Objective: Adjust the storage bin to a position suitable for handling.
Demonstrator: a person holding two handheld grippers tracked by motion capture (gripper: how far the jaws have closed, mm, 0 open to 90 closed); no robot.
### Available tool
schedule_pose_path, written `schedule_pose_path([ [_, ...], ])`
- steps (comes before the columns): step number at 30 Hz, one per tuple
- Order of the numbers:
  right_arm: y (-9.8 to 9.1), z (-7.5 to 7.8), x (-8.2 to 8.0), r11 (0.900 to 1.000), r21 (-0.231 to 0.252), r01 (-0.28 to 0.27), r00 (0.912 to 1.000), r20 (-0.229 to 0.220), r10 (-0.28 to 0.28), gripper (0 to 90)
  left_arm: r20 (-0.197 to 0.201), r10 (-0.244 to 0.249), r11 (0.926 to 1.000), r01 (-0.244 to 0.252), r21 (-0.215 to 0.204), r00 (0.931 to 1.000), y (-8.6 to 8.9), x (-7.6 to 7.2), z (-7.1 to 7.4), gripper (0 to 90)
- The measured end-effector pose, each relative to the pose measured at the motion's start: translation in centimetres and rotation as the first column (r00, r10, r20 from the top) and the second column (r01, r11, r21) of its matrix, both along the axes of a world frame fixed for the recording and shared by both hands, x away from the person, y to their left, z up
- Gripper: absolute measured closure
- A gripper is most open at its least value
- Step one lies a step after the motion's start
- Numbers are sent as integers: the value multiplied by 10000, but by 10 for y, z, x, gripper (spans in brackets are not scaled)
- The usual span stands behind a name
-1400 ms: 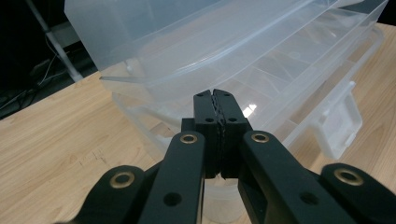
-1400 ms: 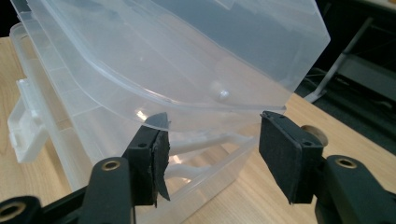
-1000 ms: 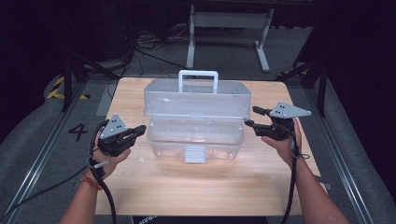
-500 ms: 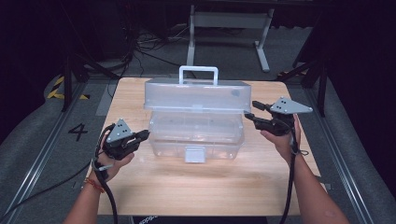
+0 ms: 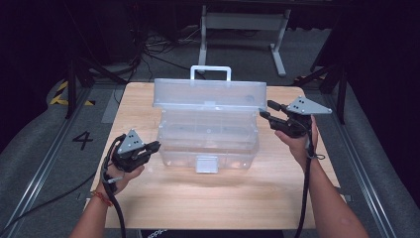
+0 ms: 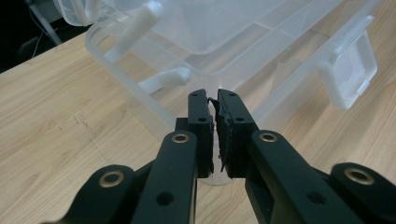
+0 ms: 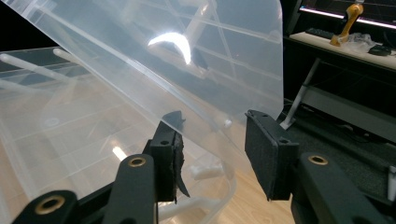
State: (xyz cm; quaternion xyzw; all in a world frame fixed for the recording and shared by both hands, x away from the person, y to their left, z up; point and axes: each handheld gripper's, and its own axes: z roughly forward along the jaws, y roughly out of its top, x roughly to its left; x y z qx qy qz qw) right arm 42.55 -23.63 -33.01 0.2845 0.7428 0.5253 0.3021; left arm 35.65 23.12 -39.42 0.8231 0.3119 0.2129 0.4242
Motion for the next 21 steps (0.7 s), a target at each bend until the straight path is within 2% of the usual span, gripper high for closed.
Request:
schedule_pose_path([
  [16, 7, 6, 14, 9988, 362, 330, 9994, 90, -333, 642, -6, -15, 9997, 15, -237, 10000, 2, 0, -2, 841],
  [19, 8, 8, 17, 9979, 485, 421, 9991, 75, -425, 645, -14, -24, 9996, 24, -264, 10000, 2, 1, -2, 839],
  [21, 8, 9, 20, 9956, 771, 531, 9986, -40, -530, 649, -25, -8, 9995, 8, -314, 10000, 2, 1, -2, 839],
])
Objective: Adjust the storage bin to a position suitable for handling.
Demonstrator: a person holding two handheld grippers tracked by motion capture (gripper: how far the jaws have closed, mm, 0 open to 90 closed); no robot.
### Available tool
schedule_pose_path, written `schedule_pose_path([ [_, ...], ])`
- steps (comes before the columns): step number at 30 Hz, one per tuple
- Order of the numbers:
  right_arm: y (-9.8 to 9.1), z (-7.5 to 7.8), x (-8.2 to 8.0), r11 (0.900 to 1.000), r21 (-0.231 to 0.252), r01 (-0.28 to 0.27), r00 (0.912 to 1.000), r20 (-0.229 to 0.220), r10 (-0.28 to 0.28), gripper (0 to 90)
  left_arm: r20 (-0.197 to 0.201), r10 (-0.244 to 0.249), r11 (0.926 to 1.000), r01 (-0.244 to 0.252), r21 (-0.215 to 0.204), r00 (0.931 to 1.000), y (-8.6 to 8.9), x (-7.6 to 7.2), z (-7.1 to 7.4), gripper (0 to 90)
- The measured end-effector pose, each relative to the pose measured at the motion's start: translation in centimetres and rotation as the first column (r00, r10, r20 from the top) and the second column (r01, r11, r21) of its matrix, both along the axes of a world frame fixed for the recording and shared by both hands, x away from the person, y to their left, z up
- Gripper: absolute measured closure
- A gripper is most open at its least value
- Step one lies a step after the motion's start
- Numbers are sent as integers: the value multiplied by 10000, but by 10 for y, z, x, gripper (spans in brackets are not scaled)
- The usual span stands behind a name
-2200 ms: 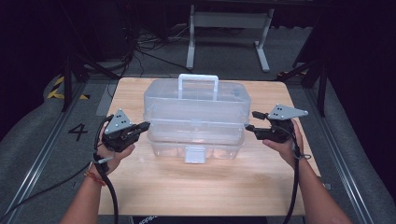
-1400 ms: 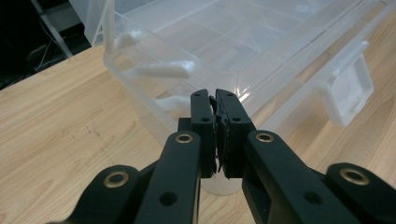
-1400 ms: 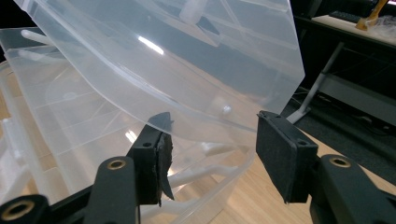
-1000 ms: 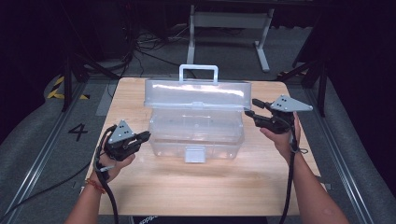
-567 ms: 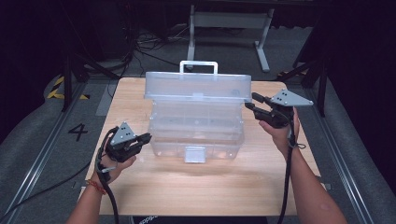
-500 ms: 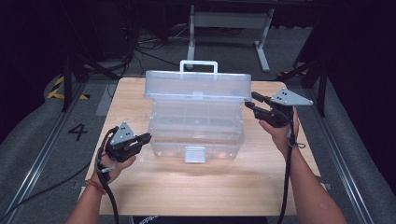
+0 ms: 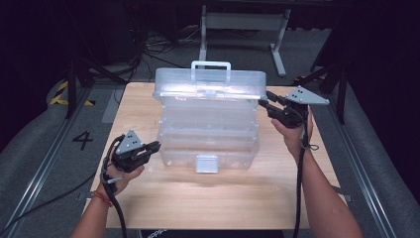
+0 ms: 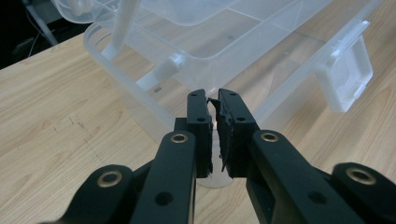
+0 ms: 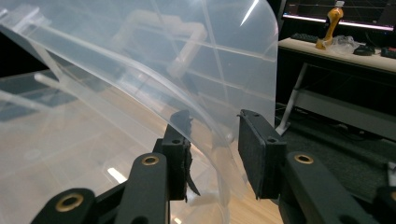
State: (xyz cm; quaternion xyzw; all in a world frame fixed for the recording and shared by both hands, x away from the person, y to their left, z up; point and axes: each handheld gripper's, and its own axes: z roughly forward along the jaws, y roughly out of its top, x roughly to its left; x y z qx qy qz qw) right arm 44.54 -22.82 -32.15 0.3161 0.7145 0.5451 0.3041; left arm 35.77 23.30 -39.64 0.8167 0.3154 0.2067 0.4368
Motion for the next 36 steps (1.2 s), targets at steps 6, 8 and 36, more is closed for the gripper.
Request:
schedule_pose_path([
  [6, 6, 0, 10, 9983, 2, 579, 9983, 25, -579, 670, 45, -59, 9999, 59, 130, 10000, -4, 1, 0, 839],
  [8, 7, 0, 11, 9979, -99, 634, 9980, 22, -634, 673, 56, -63, 9999, 62, 129, 10000, -4, 1, 0, 839],
  [36, 16, 7, 32, 9882, -86, 1531, 9882, 103, -1531, 734, 33, -71, 9996, 72, -256, 10000, -1, 4, -5, 833],
])
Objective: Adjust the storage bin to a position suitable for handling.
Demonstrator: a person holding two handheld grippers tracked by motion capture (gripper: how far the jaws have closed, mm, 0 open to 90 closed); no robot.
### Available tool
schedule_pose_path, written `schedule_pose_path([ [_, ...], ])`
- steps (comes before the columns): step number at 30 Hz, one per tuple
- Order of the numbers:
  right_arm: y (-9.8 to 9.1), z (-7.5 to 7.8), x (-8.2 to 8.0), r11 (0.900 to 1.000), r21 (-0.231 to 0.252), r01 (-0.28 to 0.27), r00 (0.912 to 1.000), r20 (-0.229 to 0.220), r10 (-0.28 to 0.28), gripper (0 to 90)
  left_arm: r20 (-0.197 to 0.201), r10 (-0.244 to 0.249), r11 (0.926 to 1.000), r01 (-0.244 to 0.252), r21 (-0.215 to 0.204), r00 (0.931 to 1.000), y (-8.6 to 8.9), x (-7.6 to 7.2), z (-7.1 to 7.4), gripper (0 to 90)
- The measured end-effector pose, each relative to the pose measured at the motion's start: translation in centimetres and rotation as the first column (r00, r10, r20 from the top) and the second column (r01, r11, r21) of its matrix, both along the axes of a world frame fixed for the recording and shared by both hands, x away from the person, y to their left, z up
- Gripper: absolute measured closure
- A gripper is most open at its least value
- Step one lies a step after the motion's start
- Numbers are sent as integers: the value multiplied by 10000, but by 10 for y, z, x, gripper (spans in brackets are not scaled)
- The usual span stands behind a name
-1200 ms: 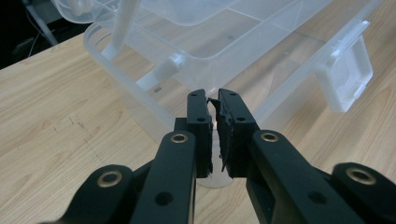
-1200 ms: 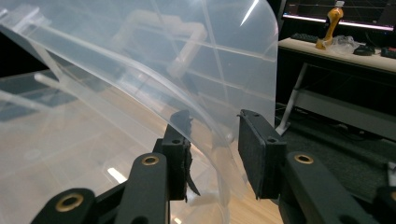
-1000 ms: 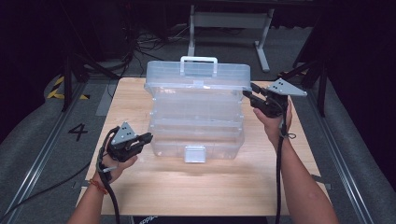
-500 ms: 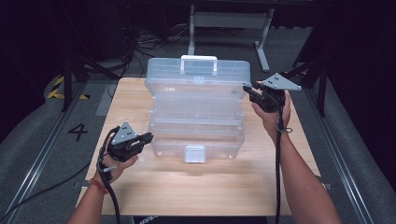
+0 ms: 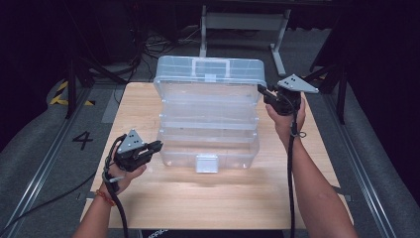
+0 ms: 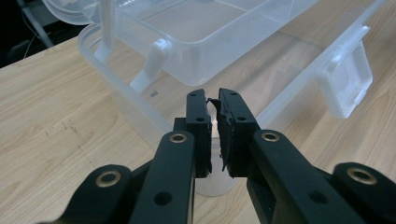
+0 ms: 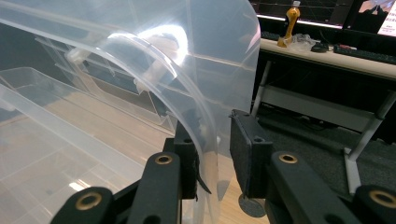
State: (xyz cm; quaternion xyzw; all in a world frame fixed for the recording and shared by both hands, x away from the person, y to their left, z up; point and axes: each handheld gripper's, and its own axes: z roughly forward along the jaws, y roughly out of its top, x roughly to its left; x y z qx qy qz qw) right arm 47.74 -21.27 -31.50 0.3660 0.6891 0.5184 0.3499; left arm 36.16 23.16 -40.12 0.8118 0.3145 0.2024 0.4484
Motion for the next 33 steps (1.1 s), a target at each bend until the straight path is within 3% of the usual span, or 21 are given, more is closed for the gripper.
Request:
schedule_pose_path([
  [10, -1, 3, 5, 9998, -210, -72, 10000, -49, 71, 736, 80, -3, 10000, 3, -40, 10000, 0, 0, -1, 821],
  [19, -2, 6, 12, 9999, -28, -135, 9995, -274, 134, 740, 115, 104, 9998, -106, 180, 9999, 1, 0, 2, 768],
  [21, -2, 6, 13, 9999, 6, -124, 9994, -325, 124, 742, 210, 316, 9983, -326, 488, 9993, 1, -2, 5, 712],
  [23, -3, 7, 15, 9999, 67, -119, 9993, -351, 122, 742, 283, 689, 9954, -706, 644, 9972, 2, -5, 8, 602],
  [29, -4, 7, 18, 9998, 39, -191, 9991, -375, 192, 743, 289, 877, 9885, -906, 1209, 9957, 8, -20, 13, 417],
  [33, -5, 9, 19, 9996, -22, -277, 9986, -456, 275, 742, -123, 1054, 9795, -1017, 1737, 9944, 13, -28, 7, 256],
])
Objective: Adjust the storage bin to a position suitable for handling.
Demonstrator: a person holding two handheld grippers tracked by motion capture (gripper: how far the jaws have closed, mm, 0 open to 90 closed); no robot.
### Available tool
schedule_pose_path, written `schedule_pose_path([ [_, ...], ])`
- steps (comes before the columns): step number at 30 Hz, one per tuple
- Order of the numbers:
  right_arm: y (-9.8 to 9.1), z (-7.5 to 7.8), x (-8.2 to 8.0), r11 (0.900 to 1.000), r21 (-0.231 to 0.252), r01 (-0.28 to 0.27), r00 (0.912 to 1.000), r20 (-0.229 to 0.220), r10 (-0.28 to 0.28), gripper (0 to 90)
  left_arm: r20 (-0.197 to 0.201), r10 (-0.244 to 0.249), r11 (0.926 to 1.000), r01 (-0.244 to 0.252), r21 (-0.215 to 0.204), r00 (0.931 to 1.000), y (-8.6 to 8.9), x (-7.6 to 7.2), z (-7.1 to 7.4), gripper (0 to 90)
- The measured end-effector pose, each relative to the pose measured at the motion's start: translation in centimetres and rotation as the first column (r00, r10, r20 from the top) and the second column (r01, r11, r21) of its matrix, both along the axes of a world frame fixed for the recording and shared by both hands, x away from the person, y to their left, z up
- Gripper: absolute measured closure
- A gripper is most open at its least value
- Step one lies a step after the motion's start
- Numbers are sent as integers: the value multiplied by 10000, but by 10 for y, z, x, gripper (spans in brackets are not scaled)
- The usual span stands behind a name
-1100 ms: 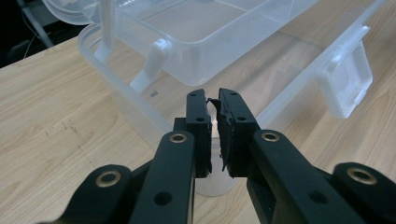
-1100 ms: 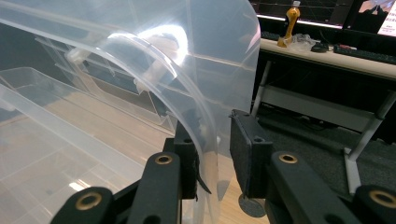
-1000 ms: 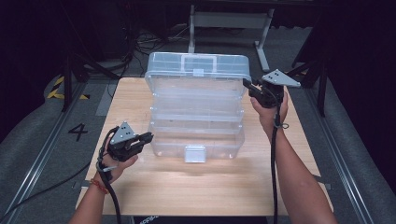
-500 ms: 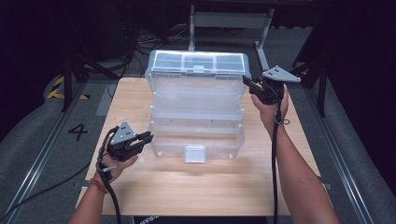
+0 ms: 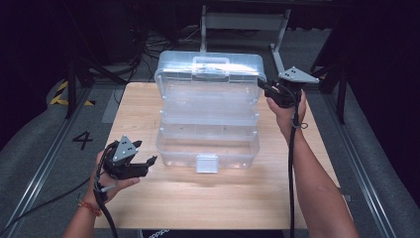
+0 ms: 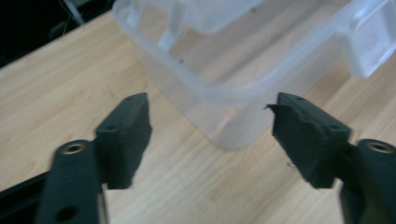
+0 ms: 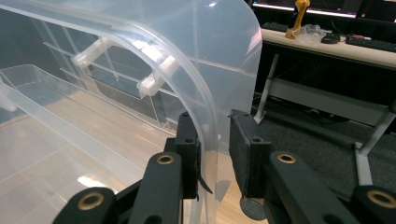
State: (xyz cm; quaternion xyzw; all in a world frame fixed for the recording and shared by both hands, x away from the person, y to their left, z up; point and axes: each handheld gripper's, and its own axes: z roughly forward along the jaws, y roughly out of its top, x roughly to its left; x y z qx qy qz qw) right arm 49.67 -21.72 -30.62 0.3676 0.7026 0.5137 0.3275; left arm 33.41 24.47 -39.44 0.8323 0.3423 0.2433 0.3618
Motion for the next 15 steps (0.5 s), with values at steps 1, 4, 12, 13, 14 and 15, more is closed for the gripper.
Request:
schedule_pose_path([
  [1, 0, 1, 0, 10000, -73, -13, 10000, 0, 13, 741, -53, 16, 9999, -15, 169, 10000, 1, -1, -3, 236],
  [4, 0, 2, 1, 9999, -159, -35, 10000, -23, 34, 741, -331, 82, 9994, -71, 324, 9994, 6, -2, -10, 212],
  [12, -1, 2, 4, 9999, -104, -125, 9999, -97, 124, 741, -2247, 737, 9945, -549, 886, 9716, 28, -6, -59, 171],
  [13, -1, 2, 4, 9998, -134, -150, 9998, -116, 149, 741, -2291, 779, 9942, -586, 898, 9703, 30, -7, -63, 172],
  [14, -2, 2, 5, 9998, -156, -150, 9998, -95, 149, 741, -2402, 755, 9947, -560, 867, 9678, 32, -8, -68, 174],
  [15, -1, 3, 6, 9997, -167, -149, 9998, -99, 148, 741, -2422, 707, 9956, -535, 768, 9677, 34, -8, -72, 173],
])
